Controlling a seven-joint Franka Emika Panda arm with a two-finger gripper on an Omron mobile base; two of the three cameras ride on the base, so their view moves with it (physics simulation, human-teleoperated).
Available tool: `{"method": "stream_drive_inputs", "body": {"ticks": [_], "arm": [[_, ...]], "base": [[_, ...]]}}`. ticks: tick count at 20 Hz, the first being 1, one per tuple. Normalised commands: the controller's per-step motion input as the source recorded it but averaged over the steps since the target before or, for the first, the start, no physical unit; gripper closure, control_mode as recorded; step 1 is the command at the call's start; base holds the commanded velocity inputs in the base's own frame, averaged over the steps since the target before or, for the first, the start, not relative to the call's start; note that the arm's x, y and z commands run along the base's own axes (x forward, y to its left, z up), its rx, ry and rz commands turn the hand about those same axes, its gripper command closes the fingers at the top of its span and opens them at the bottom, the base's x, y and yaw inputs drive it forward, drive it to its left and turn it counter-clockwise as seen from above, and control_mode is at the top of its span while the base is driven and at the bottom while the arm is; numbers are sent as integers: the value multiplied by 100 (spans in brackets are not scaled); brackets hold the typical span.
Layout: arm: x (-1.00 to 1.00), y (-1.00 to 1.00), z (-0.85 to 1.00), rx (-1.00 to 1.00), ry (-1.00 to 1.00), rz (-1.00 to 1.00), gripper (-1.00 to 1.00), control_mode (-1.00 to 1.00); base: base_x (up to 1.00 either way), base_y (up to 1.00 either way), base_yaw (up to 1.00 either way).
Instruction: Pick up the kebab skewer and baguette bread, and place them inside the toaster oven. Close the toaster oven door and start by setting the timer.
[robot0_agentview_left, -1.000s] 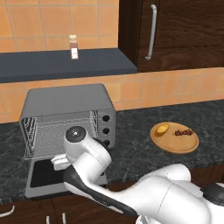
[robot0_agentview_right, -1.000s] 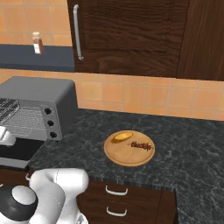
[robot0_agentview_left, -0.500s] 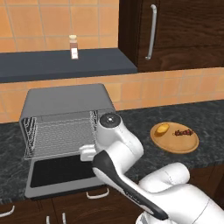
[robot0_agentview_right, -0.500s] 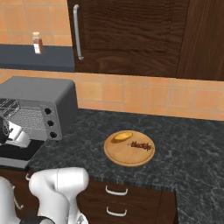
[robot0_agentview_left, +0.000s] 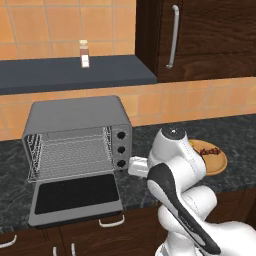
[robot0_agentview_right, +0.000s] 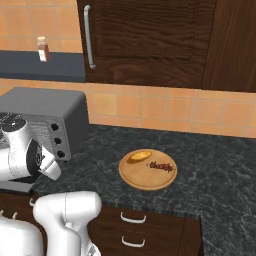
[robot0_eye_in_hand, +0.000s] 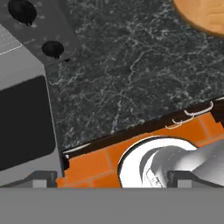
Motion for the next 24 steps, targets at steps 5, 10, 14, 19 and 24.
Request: {"method": "stream_drive_inputs", "body": {"ticks": [5, 10, 14, 19, 24], "arm": [[13, -96, 0, 10, 2, -25, -100, -100], [33, -86, 0, 10, 3, -22, -100, -100], [37, -70, -2, 11, 0, -14, -100, -100], [40, -46, -15, 7, 0, -10, -100, -100], [45, -30, 0, 0, 8, -8, -100, -100]], "base": [[0, 0, 0], [0, 0, 0], [0, 0, 0], [0, 0, 0], [0, 0, 0]]}}
